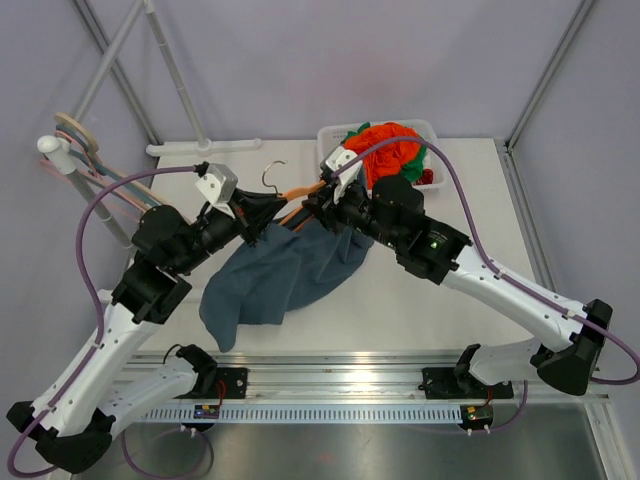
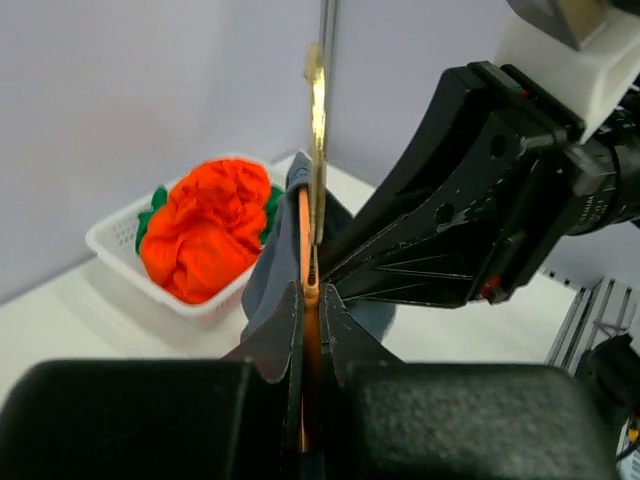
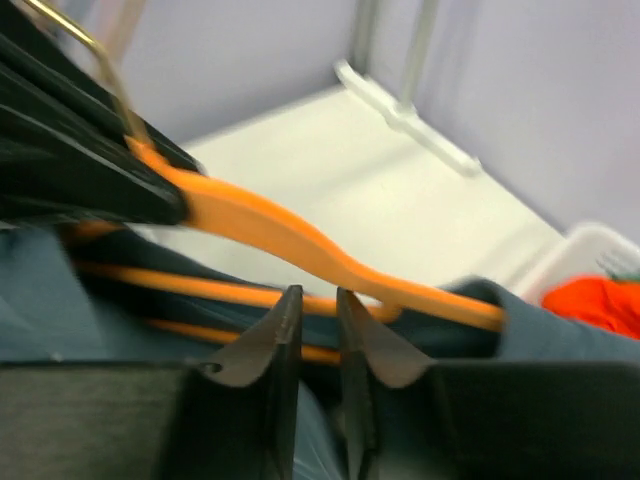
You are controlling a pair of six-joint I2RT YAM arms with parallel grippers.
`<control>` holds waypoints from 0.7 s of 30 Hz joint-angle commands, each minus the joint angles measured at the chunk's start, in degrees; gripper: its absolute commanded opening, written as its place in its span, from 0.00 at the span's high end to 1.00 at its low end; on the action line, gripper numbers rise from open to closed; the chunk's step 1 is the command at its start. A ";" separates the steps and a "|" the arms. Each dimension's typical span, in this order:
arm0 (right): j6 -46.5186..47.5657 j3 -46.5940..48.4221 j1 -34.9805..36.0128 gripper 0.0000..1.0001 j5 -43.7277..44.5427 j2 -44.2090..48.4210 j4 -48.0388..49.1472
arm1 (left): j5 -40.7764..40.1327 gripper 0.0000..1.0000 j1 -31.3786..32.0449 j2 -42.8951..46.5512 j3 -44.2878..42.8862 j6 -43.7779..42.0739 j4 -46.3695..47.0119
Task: Remove the t-shirt from the hanger
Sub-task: Remove the tshirt from the hanger
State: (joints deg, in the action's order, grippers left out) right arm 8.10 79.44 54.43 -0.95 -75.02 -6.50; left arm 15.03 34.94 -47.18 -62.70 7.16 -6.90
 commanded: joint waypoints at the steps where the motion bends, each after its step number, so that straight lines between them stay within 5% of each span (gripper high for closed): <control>1: -1.51 -4.89 -3.11 0.70 7.10 2.16 3.42 | 4.39 1.00 0.13 1.66 1.35 -0.30 -2.06; 6: -4.57 -12.89 -4.42 0.53 7.45 4.71 8.32 | 3.17 1.00 0.13 -0.63 3.63 -3.81 -2.78; 13: -6.16 -11.76 -5.74 0.37 12.46 3.05 3.43 | 1.15 1.00 0.13 -3.36 5.13 -5.84 -2.25; 21: -6.87 -9.48 -8.82 0.34 11.77 -1.79 1.50 | 0.00 1.00 0.13 -2.83 5.39 -6.02 -2.24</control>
State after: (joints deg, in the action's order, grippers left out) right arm 2.17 66.89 46.83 10.63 -75.24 -4.40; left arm 15.59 34.83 -51.13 -56.82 1.93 -13.45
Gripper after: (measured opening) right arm 0.665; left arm 0.038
